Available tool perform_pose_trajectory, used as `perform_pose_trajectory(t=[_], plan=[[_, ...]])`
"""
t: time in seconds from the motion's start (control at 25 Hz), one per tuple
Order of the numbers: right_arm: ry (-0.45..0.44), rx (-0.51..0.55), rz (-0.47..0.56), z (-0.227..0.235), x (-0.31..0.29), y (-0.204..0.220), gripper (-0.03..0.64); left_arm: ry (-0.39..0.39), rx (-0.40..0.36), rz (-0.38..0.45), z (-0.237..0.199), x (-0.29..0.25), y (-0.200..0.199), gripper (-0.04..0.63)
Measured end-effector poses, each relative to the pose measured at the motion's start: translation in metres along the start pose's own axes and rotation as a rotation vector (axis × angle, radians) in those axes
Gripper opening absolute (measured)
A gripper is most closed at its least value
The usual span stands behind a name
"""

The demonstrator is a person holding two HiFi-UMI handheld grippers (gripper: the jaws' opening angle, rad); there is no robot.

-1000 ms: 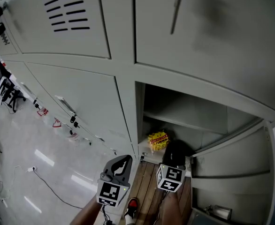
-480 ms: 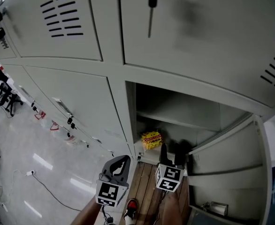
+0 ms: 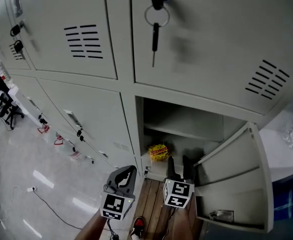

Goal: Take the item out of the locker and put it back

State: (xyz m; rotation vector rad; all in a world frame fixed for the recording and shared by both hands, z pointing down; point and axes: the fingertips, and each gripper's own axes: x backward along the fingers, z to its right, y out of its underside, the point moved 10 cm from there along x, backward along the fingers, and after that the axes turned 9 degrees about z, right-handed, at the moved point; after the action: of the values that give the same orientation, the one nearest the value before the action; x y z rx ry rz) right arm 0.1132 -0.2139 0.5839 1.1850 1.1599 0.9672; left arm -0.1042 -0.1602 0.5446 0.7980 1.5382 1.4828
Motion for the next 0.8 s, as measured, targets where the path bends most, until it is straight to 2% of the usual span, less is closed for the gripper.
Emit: perform_pose_trajectory(t=[0.36, 0.8], plan=[[-0.066, 0.017, 0.040, -0.011, 0.044, -0.055, 0.190, -0.009, -0.036, 0.075, 0.011, 0.028, -0.054, 0.023], [-0.088, 0.041, 0.124, -0.027, 0.122, -0.106, 0.141, -0.002, -0.071, 0.152, 0.032, 0.073, -0.106, 0.023]])
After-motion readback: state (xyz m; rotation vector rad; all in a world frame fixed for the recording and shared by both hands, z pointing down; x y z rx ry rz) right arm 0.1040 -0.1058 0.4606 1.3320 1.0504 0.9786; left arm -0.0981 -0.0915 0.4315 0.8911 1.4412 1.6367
